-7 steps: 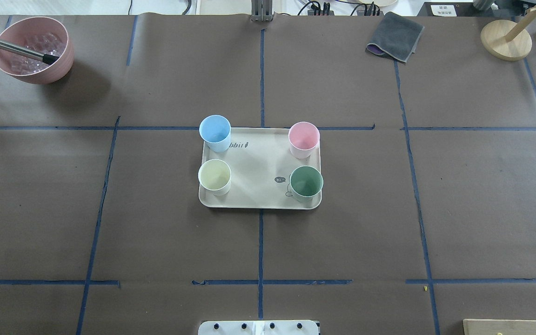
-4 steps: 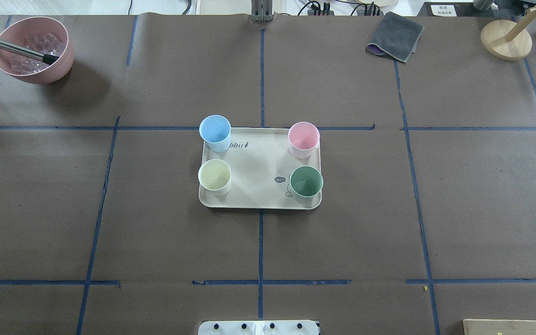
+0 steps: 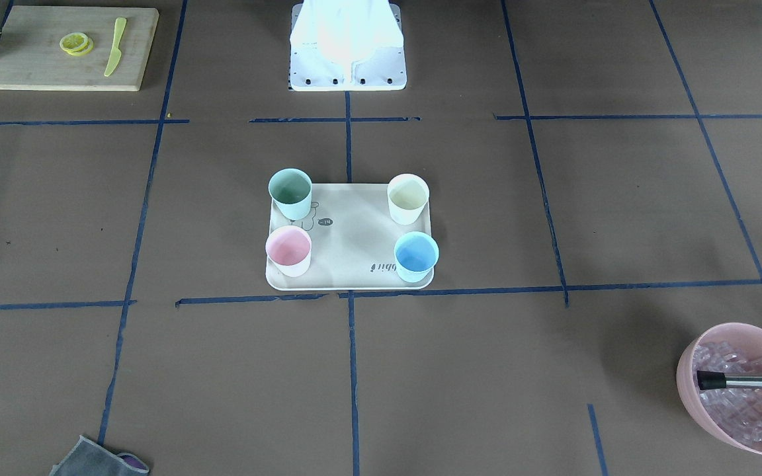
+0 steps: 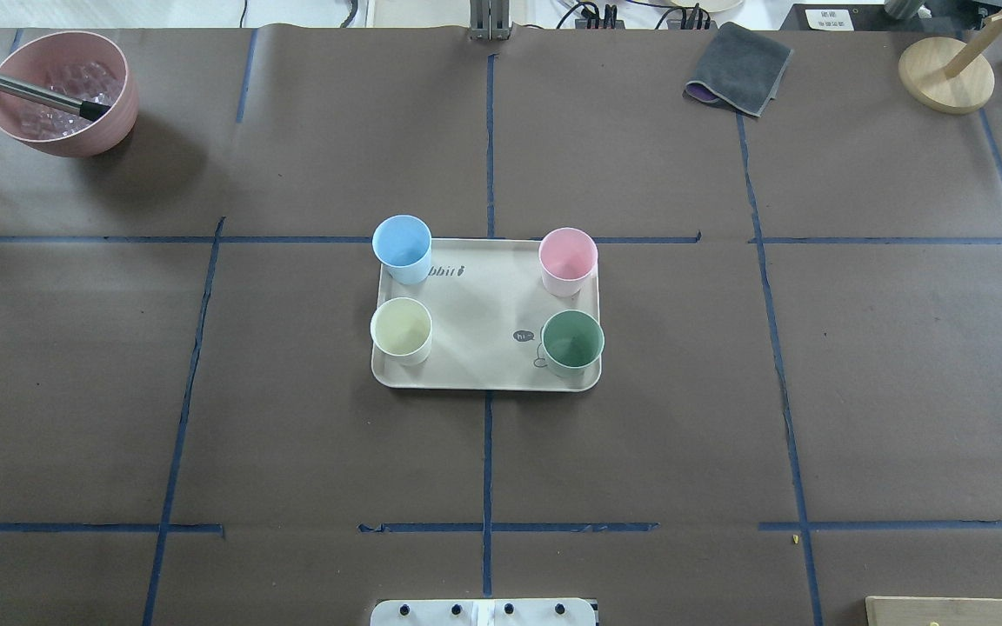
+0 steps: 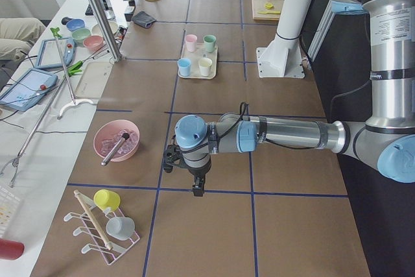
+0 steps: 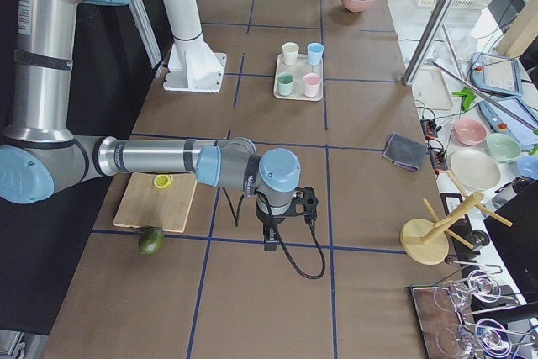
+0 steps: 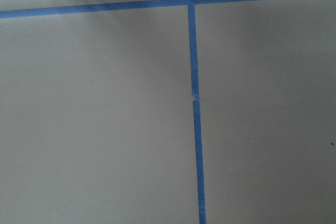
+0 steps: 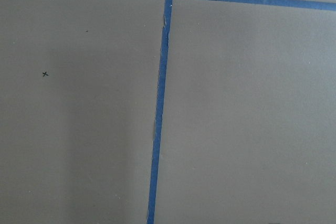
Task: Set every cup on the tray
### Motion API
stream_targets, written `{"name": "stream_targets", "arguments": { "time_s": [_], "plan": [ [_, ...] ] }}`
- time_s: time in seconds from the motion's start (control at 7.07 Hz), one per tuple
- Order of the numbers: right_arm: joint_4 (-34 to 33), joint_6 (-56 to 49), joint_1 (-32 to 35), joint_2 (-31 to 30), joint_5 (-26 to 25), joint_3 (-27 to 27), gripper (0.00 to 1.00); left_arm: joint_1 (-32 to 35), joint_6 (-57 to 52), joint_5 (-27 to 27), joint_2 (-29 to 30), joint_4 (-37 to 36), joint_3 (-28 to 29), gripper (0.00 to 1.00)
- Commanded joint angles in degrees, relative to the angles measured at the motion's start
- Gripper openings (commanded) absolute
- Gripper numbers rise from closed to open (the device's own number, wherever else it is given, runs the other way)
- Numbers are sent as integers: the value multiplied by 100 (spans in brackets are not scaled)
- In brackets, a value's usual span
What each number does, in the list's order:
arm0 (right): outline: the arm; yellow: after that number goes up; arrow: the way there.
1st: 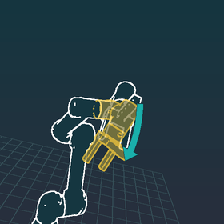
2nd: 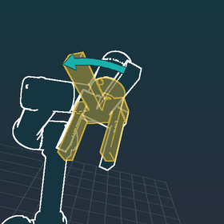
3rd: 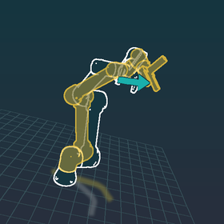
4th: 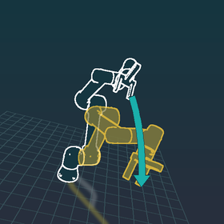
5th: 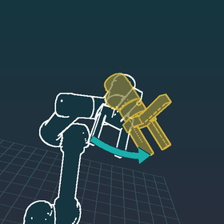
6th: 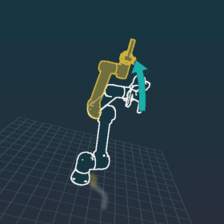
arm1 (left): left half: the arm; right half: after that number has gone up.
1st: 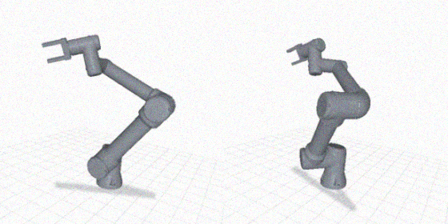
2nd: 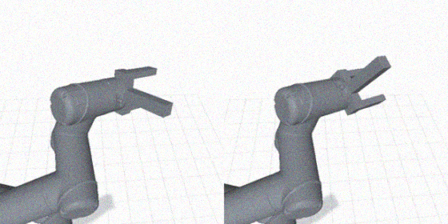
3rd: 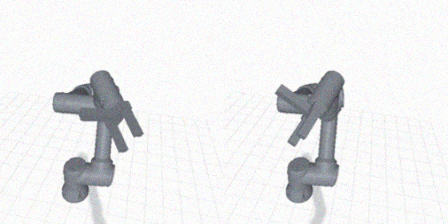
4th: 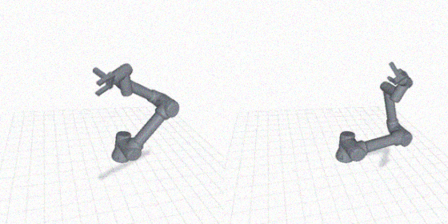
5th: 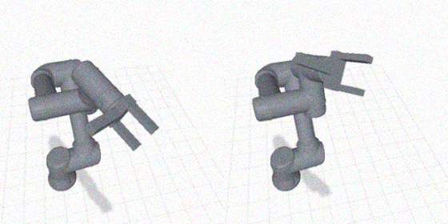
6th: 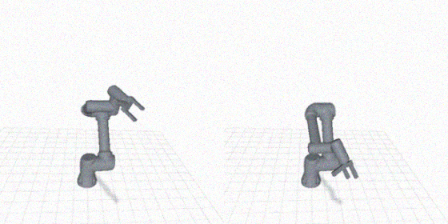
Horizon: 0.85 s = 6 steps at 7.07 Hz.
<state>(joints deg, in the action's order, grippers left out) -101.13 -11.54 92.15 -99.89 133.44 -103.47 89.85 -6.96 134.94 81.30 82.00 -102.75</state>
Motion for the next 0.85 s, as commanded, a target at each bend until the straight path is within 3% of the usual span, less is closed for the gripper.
{"name": "stream_targets", "arguments": {
  "time_s": [0.0, 0.71],
  "plan": [
    [-3, 55, -30, 22, -3, -16, 100, -20, -24, -11, -27, 0, -61, 100],
    [287, 56, -30, -39, 33, 81, 100, -47, -42, 6, 0, 0, -79, 100]
  ]
}}
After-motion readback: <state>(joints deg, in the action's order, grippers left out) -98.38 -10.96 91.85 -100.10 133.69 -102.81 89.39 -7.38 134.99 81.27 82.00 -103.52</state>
